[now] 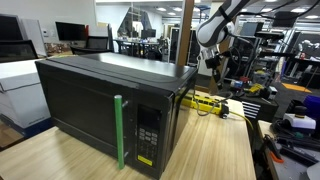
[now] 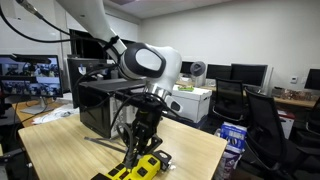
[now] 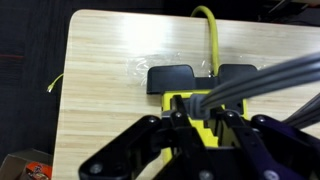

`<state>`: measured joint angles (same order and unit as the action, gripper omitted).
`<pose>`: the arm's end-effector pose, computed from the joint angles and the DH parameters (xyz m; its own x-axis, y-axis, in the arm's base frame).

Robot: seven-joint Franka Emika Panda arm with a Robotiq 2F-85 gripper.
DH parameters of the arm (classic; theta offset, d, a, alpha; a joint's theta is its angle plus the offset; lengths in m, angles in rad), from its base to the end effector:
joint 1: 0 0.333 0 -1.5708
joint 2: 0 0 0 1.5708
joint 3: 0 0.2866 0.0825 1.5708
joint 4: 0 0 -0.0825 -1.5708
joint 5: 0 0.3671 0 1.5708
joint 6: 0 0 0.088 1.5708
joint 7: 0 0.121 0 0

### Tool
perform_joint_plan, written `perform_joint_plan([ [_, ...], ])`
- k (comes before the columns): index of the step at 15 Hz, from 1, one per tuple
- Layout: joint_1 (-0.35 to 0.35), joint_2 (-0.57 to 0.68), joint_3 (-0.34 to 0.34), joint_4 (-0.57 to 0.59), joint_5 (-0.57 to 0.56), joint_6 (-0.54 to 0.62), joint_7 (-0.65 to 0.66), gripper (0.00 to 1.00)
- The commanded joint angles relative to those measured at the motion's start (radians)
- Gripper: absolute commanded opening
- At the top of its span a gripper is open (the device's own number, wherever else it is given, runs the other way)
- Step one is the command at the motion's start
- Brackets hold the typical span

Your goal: Disconnect the microwave cable from the adaptor

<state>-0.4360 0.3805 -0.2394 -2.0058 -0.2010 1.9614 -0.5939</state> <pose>0.4012 -0.3432 0.2193 0.8827 0.0404 -0.4682 0.0214 -0.9987 -0.0458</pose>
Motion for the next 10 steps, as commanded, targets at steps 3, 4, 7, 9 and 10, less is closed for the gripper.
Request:
perform_joint_plan([
  [3, -0.001, -0.113, -0.013, 0.003, 0.019, -0.071, -0.06, 0.07],
  [4, 0.001, -0.127, -0.016, 0.0, 0.015, -0.06, -0.061, 0.07],
  [7, 0.009, -0.15, -0.016, -0.017, 0.003, -0.048, -0.067, 0.07],
  [9, 0.017, -0.164, -0.011, -0.034, 0.003, -0.042, -0.078, 0.07],
  [10, 0.021, -0.169, -0.009, -0.04, 0.004, -0.034, -0.083, 0.07],
])
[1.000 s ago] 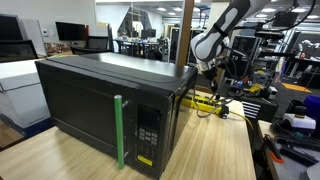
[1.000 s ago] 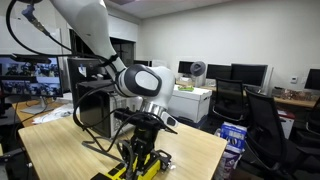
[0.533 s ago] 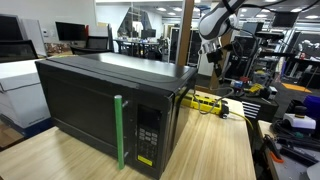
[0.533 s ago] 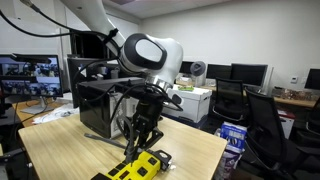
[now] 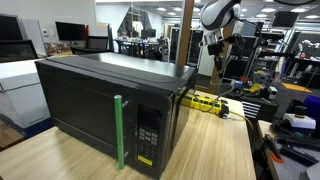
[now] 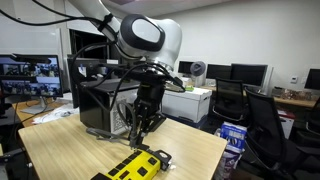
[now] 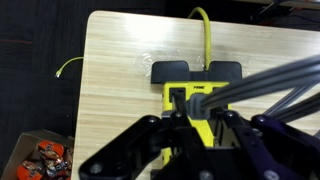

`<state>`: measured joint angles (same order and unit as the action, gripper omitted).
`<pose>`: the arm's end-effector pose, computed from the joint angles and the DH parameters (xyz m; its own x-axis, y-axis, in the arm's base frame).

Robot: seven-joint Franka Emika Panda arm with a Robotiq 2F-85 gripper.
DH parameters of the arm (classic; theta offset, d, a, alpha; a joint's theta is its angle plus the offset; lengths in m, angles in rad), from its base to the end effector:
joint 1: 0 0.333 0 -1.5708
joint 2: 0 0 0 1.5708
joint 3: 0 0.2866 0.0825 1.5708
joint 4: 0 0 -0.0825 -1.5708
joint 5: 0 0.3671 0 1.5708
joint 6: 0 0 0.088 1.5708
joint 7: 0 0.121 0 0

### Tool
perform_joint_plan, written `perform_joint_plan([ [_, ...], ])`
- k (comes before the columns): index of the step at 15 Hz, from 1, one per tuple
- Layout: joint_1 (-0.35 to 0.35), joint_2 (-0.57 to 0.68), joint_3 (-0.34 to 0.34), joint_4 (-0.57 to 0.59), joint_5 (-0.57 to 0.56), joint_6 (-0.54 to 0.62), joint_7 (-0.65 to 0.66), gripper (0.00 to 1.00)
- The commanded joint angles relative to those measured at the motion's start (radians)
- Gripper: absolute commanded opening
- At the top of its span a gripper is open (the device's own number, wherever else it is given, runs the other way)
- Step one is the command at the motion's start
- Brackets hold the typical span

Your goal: Disconnect the microwave cable from the adaptor

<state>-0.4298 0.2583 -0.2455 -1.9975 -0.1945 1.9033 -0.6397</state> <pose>0.4054 -0.3446 0.2830 0.9128 0.0603 -0.4039 0.0495 -0.9981 -0.0373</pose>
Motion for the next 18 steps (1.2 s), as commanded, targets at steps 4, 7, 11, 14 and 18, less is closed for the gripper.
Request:
perform_joint_plan([
  [4, 0.053, -0.034, 0.011, -0.035, 0.002, 0.031, -0.009, 0.07],
  [7, 0.077, -0.022, 0.02, -0.036, -0.006, 0.057, -0.001, 0.07],
  [11, 0.101, -0.01, 0.029, -0.045, -0.014, 0.093, 0.006, 0.07],
  [14, 0.126, 0.008, 0.04, -0.072, -0.029, 0.156, 0.035, 0.07],
  [18, 0.158, 0.069, 0.045, -0.102, -0.073, 0.264, 0.129, 0.07],
])
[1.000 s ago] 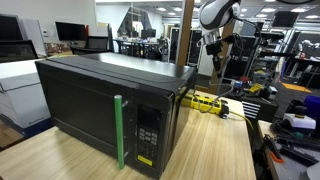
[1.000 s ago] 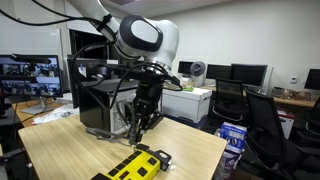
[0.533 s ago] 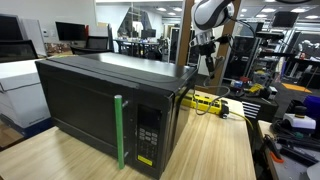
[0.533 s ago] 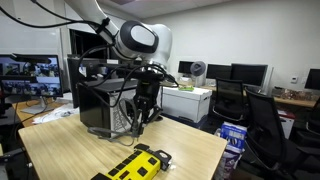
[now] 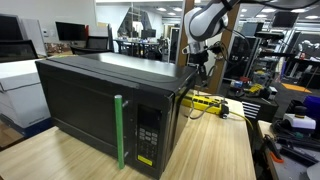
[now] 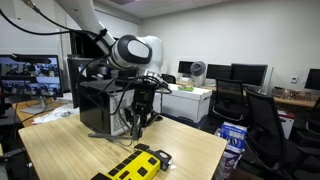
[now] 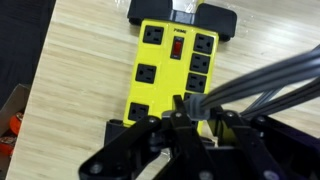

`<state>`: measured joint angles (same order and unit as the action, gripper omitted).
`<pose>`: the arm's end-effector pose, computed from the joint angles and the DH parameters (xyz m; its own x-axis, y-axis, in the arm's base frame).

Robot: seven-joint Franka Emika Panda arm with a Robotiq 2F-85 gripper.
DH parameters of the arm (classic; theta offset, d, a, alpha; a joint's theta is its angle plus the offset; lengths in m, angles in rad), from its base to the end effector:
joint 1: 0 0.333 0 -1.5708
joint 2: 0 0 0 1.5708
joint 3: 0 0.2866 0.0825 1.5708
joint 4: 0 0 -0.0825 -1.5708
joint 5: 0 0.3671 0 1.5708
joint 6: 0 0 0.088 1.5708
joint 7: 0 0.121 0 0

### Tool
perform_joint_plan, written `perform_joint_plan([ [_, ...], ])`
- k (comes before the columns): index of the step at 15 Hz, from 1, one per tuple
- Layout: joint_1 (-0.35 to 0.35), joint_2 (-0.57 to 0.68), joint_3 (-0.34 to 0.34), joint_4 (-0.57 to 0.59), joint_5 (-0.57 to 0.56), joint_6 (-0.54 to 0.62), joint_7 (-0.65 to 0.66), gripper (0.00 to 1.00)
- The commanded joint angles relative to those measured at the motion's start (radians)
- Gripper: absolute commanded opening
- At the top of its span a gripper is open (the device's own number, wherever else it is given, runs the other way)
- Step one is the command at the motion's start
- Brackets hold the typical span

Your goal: Disconnect the microwave cable from the adaptor

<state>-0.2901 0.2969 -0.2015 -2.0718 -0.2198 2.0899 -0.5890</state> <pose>0.4616 -0.2632 0.2422 0.9109 0.2139 -0.3528 0.2347 -0.9719 0.0168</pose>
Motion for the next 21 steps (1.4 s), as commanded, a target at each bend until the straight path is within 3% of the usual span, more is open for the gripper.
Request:
perform_joint_plan([
  [1, 0.022, 0.041, 0.002, -0.039, -0.058, 0.125, 0.105, 0.07],
  [5, 0.026, 0.041, 0.02, -0.111, -0.104, 0.235, 0.077, 0.07],
  [21, 0.085, -0.069, 0.067, -0.305, -0.115, 0.23, 0.082, 0.07],
])
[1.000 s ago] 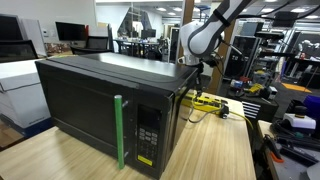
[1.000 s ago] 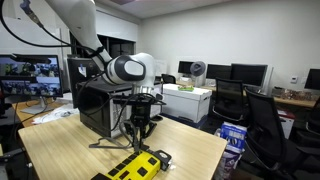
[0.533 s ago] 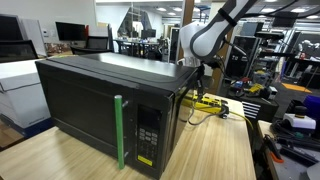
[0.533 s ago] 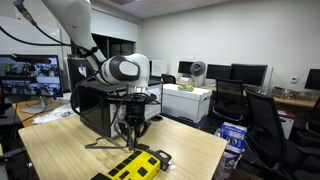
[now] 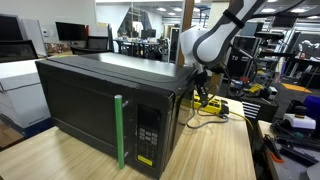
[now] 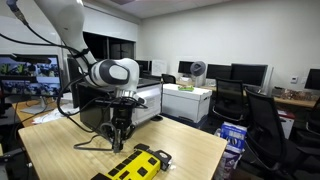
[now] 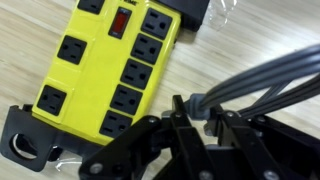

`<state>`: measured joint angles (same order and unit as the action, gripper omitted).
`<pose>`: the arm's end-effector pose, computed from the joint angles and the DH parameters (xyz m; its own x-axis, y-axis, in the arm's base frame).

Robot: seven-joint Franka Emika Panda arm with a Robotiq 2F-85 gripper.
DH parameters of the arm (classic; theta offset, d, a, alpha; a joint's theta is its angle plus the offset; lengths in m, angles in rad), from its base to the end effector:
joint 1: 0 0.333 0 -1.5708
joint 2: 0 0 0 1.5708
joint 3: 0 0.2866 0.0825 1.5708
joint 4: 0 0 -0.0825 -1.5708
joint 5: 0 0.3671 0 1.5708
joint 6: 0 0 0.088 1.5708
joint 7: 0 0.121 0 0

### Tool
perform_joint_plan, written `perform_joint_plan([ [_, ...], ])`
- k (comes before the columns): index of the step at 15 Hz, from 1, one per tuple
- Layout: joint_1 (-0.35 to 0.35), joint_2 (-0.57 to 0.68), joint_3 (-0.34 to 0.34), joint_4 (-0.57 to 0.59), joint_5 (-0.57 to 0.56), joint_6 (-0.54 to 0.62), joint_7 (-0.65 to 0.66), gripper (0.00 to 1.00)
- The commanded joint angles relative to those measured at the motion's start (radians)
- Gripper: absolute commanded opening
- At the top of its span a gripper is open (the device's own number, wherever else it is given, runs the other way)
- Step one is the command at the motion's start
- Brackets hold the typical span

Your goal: Disconnect the microwave cable from the adaptor

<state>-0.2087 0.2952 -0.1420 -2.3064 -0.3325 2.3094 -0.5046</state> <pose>0.4397 -0.1754 0.1722 0.8508 0.3687 -0.3744 0.4086 -0.9122 0.0301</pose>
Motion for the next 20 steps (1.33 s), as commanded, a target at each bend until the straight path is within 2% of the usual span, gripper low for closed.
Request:
perform_joint_plan([
  [1, 0.006, -0.082, 0.01, -0.087, -0.002, 0.007, -0.003, 0.07],
  [7, 0.011, -0.144, 0.007, -0.158, -0.007, 0.008, 0.007, 0.07],
  [8, 0.011, -0.15, 0.005, -0.163, -0.008, 0.006, 0.008, 0.51],
  [10, 0.009, -0.157, 0.001, -0.157, 0.008, 0.003, 0.034, 0.56],
  [12, 0.007, -0.164, -0.006, -0.15, 0.022, 0.01, 0.077, 0.7],
  [16, -0.017, -0.196, -0.027, -0.126, 0.131, 0.063, 0.116, 0.95],
  [18, -0.025, -0.203, -0.045, -0.092, 0.187, 0.077, 0.13, 1.0],
  [20, -0.033, -0.216, -0.067, -0.062, 0.192, 0.103, 0.177, 1.0],
])
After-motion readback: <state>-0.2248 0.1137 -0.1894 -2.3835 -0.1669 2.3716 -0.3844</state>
